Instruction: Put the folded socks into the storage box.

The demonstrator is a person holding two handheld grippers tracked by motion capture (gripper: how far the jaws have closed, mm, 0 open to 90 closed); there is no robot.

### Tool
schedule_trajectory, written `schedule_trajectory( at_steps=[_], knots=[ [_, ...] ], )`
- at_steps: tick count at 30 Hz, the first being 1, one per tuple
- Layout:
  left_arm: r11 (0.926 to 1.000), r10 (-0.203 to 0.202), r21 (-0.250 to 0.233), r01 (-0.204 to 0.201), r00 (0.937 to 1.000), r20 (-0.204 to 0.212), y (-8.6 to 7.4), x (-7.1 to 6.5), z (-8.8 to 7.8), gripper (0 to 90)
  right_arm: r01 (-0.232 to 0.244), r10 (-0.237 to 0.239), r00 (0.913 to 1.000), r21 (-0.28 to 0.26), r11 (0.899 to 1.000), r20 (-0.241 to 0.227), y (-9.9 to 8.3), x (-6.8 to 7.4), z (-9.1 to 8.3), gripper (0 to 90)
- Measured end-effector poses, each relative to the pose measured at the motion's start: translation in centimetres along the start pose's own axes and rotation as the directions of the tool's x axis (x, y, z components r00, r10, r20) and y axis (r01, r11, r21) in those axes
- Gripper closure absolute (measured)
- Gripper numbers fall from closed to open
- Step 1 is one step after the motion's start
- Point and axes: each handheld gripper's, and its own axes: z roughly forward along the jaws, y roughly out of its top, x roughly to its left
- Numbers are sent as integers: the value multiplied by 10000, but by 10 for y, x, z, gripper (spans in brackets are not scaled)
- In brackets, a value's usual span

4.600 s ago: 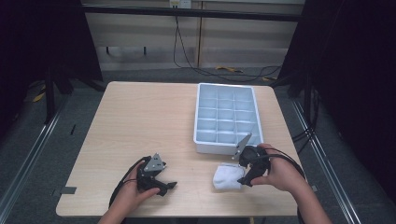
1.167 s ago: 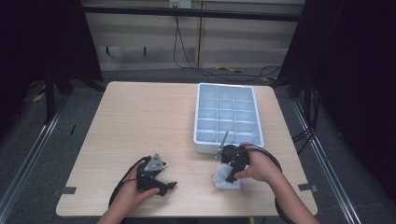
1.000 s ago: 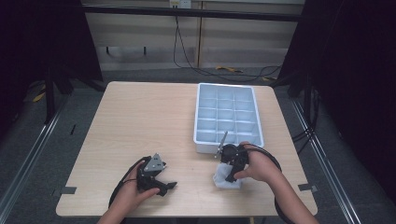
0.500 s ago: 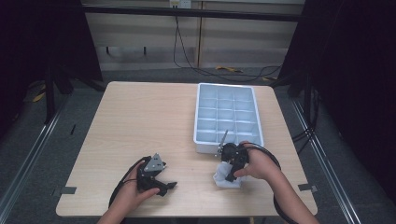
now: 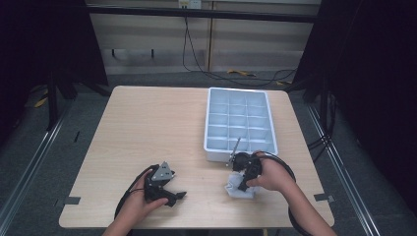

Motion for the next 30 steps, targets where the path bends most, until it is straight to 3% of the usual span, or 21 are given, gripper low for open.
schedule_trajectory(
  at_steps=[11, 23, 30],
  knots=[
    [10000, -14, -31, 14, 10000, 31, 0, 0, 0, 155, 56, -64, 9996, -280, 9996, -273, -2, 2, -14, 719],
    [10000, 21, -45, -21, 10000, 15, 0, 0, 0, 148, 181, -189, 9997, -489, 9986, -157, 8, 3, -50, 718],
    [10000, 33, -42, -32, 10000, 36, 0, -1, 0, 146, 377, -376, 9993, -704, 9968, 27, 19, 4, -81, 717]
  ],
)
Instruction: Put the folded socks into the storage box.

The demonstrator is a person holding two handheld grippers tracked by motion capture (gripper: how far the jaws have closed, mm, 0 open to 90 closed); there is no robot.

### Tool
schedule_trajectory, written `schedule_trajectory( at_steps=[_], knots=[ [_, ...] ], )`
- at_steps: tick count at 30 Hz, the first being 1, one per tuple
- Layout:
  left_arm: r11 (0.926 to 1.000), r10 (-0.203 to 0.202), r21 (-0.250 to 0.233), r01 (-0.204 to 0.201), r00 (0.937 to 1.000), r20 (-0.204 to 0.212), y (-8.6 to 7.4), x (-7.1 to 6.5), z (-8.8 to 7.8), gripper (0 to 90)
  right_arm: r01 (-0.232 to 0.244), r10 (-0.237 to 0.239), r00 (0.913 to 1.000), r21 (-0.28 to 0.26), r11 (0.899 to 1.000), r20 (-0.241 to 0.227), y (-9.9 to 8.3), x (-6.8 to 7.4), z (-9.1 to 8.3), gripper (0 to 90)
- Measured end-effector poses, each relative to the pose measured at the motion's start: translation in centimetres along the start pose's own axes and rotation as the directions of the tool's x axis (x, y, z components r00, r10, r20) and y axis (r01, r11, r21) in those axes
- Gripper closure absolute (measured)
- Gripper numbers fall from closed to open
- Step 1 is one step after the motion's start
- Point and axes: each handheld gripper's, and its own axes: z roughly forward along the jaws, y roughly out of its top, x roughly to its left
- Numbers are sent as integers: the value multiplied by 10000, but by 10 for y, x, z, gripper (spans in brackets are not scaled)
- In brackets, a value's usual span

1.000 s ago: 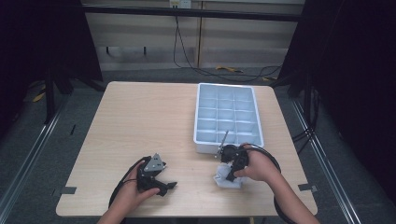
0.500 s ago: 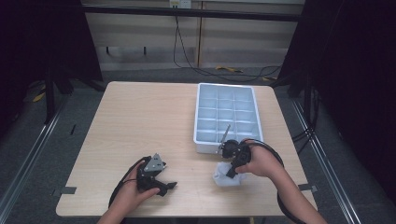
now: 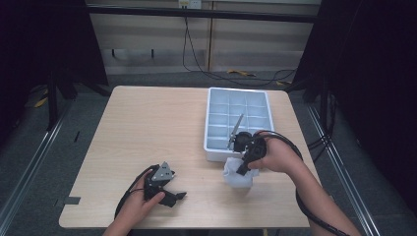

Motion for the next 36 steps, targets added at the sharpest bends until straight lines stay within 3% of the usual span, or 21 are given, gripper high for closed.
schedule_trajectory(
  at_steps=[15, 27, 28, 36],
  knots=[
    [10000, 9, 23, -9, 10000, 38, 0, 0, 0, 143, -92, 93, 9999, -149, 9998, 68, 23, -18, -31, 717],
    [10000, -1, -11, 1, 10000, 24, 0, 0, 0, 142, -274, 281, 9995, -397, 9988, 176, 17, -17, -29, 716],
    [10000, -2, -12, 2, 10000, 23, 0, 0, 0, 142, -107, 115, 9998, -486, 9988, 158, 17, -17, -27, 715],
    [10000, -6, -12, 6, 10000, 23, 0, 0, 0, 142, -72, 80, 9998, -449, 9990, 187, 12, -10, -13, 713]
  ],
)
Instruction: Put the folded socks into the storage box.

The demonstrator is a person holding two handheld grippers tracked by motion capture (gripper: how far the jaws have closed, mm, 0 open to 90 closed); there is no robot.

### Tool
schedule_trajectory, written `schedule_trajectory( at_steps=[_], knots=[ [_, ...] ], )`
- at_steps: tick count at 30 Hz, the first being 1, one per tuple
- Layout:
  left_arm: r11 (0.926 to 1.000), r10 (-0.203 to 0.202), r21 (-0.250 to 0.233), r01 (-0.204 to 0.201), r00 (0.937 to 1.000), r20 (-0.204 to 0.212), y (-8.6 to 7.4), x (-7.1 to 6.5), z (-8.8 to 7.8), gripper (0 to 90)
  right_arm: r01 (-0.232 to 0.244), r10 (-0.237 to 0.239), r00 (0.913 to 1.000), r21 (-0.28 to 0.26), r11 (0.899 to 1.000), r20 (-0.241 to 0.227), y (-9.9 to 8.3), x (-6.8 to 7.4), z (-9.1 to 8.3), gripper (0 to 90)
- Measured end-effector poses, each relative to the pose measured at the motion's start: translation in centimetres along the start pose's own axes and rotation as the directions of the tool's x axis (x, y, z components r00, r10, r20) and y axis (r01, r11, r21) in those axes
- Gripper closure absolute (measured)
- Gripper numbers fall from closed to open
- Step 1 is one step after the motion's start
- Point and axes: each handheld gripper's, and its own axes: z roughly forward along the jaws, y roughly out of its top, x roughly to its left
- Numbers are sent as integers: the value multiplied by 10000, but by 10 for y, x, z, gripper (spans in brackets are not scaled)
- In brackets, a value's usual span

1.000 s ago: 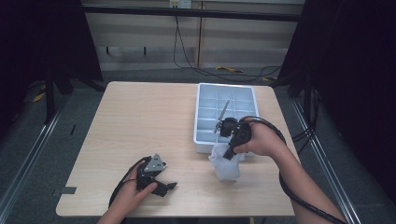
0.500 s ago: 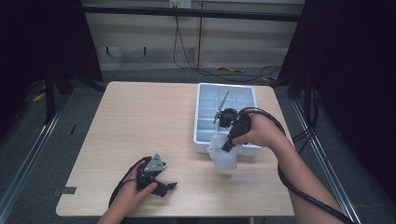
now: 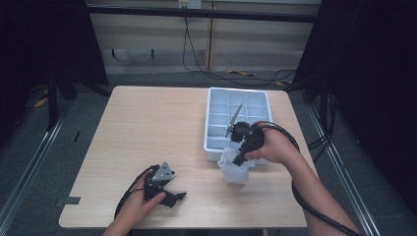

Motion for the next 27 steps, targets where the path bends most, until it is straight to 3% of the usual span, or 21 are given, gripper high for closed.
schedule_trajectory(
  at_steps=[9, 12, 18, 21, 27],
  knots=[
    [10000, 18, 10, -18, 10000, -23, 0, 0, 0, 140, 0, 6, 9993, 160, 9999, -374, -16, 11, 29, 711],
    [10000, 21, 19, -21, 10000, -32, 0, 0, 0, 139, -162, 165, 9994, 93, 9998, -295, -21, 8, 27, 711],
    [10000, 36, 35, -36, 10000, -7, 0, 0, 0, 136, -276, 293, 9991, -532, 9982, 312, -23, -5, -2, 711],
    [10000, 37, 34, -37, 10000, -6, 0, 0, 0, 136, -220, 251, 9986, -683, 9974, 459, -24, -5, -3, 711],
    [10000, 39, 70, -39, 10000, 7, 0, 0, 0, 137, 76, -81, 9998, -341, 9994, -170, -28, 18, 38, 706]
  ],
)
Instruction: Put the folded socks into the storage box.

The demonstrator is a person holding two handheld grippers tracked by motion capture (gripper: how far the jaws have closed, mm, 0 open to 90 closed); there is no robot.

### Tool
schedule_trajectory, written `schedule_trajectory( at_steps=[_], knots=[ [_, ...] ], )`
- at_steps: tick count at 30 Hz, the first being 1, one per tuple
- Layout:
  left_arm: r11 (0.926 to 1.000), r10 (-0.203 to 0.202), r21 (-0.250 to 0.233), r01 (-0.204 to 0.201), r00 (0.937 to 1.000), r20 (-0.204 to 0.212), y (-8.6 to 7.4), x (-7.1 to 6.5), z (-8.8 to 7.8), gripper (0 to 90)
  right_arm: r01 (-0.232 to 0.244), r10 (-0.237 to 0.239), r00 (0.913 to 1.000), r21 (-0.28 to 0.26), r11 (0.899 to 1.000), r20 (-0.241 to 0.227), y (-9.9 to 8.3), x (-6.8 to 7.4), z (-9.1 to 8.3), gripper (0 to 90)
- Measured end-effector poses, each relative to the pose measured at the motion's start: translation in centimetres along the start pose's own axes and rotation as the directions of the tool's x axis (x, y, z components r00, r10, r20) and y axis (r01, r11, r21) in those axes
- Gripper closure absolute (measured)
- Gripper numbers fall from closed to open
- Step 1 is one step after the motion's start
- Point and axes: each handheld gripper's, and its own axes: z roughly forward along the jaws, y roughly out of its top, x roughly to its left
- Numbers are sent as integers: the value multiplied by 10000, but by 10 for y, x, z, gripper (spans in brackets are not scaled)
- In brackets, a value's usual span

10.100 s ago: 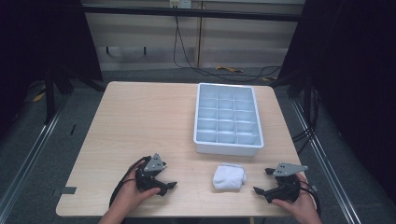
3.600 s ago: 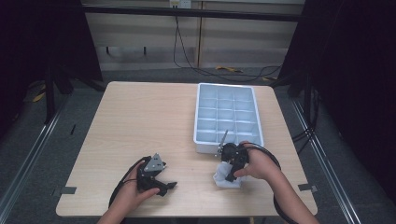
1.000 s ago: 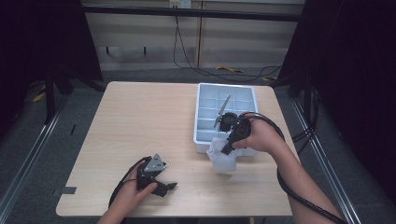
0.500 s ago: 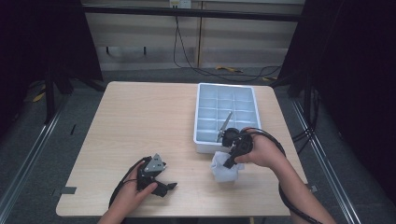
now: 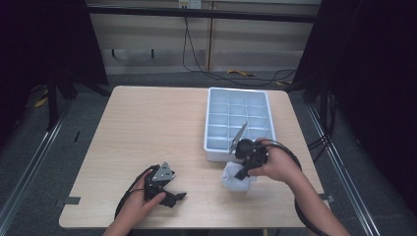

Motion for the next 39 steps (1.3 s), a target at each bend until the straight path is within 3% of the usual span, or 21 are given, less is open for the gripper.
schedule_trajectory(
  at_steps=[1, 7, 14, 17, 21, 23, 25, 31, 39],
  knots=[
    [10000, 1, -4, -1, 10000, 1, 0, 0, 0, 136, 60, -58, 9999, 180, 9998, -140, -3, 4, 15, 706],
    [10000, 9, 6, -9, 10000, 18, 0, 0, 0, 131, -272, 298, 9978, 437, 9987, -586, -12, -5, 43, 698],
    [10000, 24, 18, -25, 10000, 41, 0, 0, 0, 124, -264, 296, 9979, 573, 9980, -567, -10, -10, 48, 637],
    [10000, 21, 19, -21, 10000, 40, 0, 0, 0, 124, -67, 71, 10000, 646, 9979, -69, -8, -7, 49, 515],
    [10000, 18, 14, -18, 10000, 38, 0, 0, 0, 124, -47, 49, 10000, 789, 9969, -27, -8, -7, 52, 454],
    [10000, 20, 15, -20, 10000, 39, 0, 0, 0, 124, -265, 255, 9996, 847, 9961, 124, -9, -10, 54, 386],
    [10000, 20, 14, -20, 10000, 36, 0, 0, 0, 124, -249, 244, 9997, 840, 9962, 74, -9, -11, 55, 386],
    [10000, 19, 14, -19, 10000, 40, 0, 0, 0, 124, -842, 851, 9964, 858, 9928, -67, -12, -14, 58, 381],
    [10000, 12, -2, -12, 10000, 38, 0, 0, 1, 124, -886, 882, 9961, 854, 9924, 89, -12, -17, 59, 306]
  ],
)
